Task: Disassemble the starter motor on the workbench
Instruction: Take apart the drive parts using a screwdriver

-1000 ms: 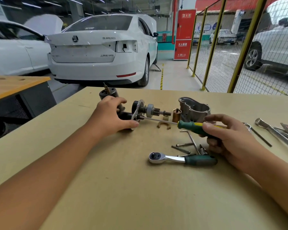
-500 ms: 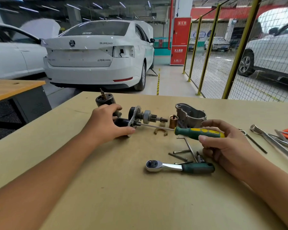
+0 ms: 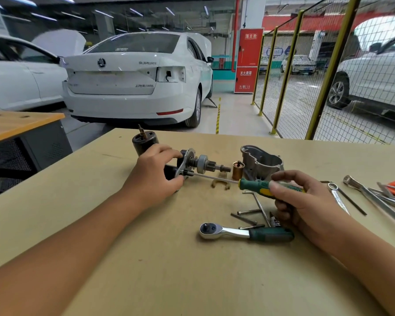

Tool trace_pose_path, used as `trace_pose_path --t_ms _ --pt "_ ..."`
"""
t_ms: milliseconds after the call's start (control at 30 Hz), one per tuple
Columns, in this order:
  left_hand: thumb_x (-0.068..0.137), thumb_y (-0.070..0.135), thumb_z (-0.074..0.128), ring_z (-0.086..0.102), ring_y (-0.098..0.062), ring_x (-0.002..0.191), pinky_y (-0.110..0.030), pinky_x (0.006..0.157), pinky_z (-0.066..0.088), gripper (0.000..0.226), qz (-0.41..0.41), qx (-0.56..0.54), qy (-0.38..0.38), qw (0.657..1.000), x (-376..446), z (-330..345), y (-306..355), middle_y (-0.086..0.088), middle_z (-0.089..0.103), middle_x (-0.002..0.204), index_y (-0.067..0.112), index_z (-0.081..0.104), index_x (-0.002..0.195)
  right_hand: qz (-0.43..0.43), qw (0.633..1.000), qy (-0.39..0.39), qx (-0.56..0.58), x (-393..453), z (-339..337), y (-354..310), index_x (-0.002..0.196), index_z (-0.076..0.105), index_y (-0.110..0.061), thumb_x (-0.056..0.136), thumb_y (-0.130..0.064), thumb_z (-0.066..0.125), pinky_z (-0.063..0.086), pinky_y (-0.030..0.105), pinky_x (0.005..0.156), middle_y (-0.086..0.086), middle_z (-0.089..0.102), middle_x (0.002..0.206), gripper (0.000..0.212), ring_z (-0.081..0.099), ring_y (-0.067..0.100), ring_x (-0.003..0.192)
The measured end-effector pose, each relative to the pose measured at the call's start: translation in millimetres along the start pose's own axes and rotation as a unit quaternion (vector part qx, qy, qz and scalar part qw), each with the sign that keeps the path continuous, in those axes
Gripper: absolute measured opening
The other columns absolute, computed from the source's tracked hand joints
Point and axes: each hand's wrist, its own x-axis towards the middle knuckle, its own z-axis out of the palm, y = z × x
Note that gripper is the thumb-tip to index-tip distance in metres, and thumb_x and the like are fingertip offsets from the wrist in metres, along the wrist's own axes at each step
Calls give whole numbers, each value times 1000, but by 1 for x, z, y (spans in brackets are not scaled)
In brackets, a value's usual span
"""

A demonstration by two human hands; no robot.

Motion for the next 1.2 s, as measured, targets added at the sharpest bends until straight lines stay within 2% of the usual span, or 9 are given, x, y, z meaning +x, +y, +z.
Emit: trace_pose_path --t_ms 100,167,333,500,600,733,900,1100,1200 --pt "84 11 79 56 -21 125 -24 107 40 27 13 8 -18 1000 -3 6 4 -9 59 133 16 78 110 6 1000 11 -9 2 1 0 99 71 -20 75 -39 78 41 28 44 18 64 90 31 50 21 53" --pt "88 7 75 54 -28 129 -37 110 43 21 12 12 -31 999 -4 9 6 -12 57 135 14 78 107 -10 1000 2 -11 2 -3 2 101 72 -19 72 -28 83 44 29 47 15 68 93 33 50 22 54" --pt "90 6 71 53 -30 130 -34 110 39 17 6 21 -31 999 -3 10 10 -15 56 136 10 77 106 -32 999 5 -18 1 -5 5 102 73 -19 53 -15 91 50 34 58 8 73 96 52 53 22 58" --pt "93 7 70 51 -31 131 -39 113 40 15 4 18 -38 999 -4 8 14 -15 55 137 8 76 107 1 999 33 18 3 2 1 102 66 -17 88 -35 71 34 27 44 13 62 87 24 46 21 49" --pt "93 8 71 51 -30 130 -35 112 39 15 9 21 -35 999 -3 8 13 -14 55 136 8 75 107 -15 999 22 33 3 -2 3 103 68 -16 76 -21 78 38 29 44 14 63 88 29 47 22 51" --pt "92 10 73 50 -30 133 -33 113 36 15 3 22 -37 999 -2 8 12 -15 54 138 9 76 107 -17 999 5 48 3 -7 3 105 72 -15 62 -3 82 48 30 53 13 70 94 45 55 21 61" --pt "78 20 88 51 -22 129 -27 105 35 38 1 20 -44 999 -1 1 10 -9 54 139 18 75 113 12 1000 15 12 3 1 1 102 71 -17 83 -39 74 40 28 44 13 66 89 29 50 20 52" --pt "64 30 96 53 -11 115 -23 98 38 53 -4 6 -47 999 6 -13 1 -1 56 137 29 75 113 -11 1000 -7 15 0 -7 1 107 72 -17 64 -9 85 53 37 60 11 73 100 45 58 24 63" --pt "68 28 94 53 -15 124 -26 103 37 47 7 9 -57 998 5 -12 1 -1 56 136 27 76 112 -2 1000 -9 17 0 -3 2 107 72 -18 64 -17 87 52 32 59 12 71 96 45 56 21 62"
